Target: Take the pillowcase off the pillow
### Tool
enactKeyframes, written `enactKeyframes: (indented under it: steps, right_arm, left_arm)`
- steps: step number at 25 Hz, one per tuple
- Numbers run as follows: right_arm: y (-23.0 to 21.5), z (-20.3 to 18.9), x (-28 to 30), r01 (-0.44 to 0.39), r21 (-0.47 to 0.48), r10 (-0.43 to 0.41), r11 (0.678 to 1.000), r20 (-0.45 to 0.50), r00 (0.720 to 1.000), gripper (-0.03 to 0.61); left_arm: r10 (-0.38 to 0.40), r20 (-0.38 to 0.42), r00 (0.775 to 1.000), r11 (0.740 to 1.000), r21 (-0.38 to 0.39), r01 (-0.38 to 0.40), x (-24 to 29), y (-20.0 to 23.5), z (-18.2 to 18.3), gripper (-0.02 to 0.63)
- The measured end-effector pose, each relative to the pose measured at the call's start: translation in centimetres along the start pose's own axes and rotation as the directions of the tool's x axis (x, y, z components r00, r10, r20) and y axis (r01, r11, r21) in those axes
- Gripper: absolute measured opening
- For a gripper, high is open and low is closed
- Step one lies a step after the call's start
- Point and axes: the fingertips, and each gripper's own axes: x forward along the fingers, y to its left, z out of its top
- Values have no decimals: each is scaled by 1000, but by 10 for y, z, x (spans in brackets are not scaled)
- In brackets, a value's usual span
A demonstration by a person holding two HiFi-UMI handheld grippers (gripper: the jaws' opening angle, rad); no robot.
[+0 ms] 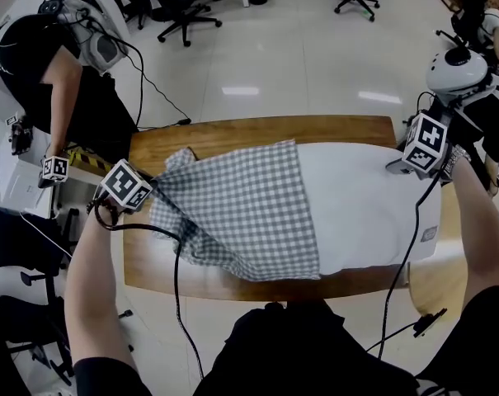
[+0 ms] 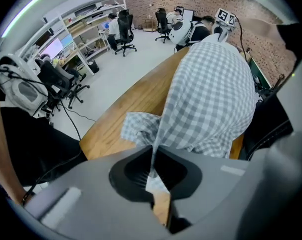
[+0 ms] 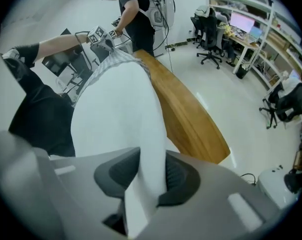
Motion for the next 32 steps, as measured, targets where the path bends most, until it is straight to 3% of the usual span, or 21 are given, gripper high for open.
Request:
enactKeyframes:
  steps: [5, 9, 14, 20, 27, 32]
  right_arm:
    - [0, 8, 1, 55, -21, -54, 998, 39, 998, 226]
    - [2, 8, -13, 127, -18, -125, 992, 79, 989, 290]
    - [17, -4, -28, 201, -7, -197, 980, 155, 968, 304]
    - [59, 4, -50, 274, 21, -269, 961, 277, 922, 304]
    - [121, 7, -60, 299, 60, -299, 952, 378, 876, 304]
    - [169, 10, -47, 284, 117, -305, 952, 474, 826, 304]
  left_arm:
    - [9, 20, 1000, 1000, -4, -9, 0, -12, -4, 82]
    - [22, 43, 999, 1000, -10, -21, -6, -21, -8, 124]
    - [40, 138, 990, 999, -41, -34, -10, -54, 3, 138]
    - [36, 247, 968, 999, -38, -27, -14, -98, 6, 150]
    - [21, 343, 939, 998, -56, -2, -23, -147, 2, 160]
    - [12, 431, 902, 993, -109, 39, -26, -183, -4, 167]
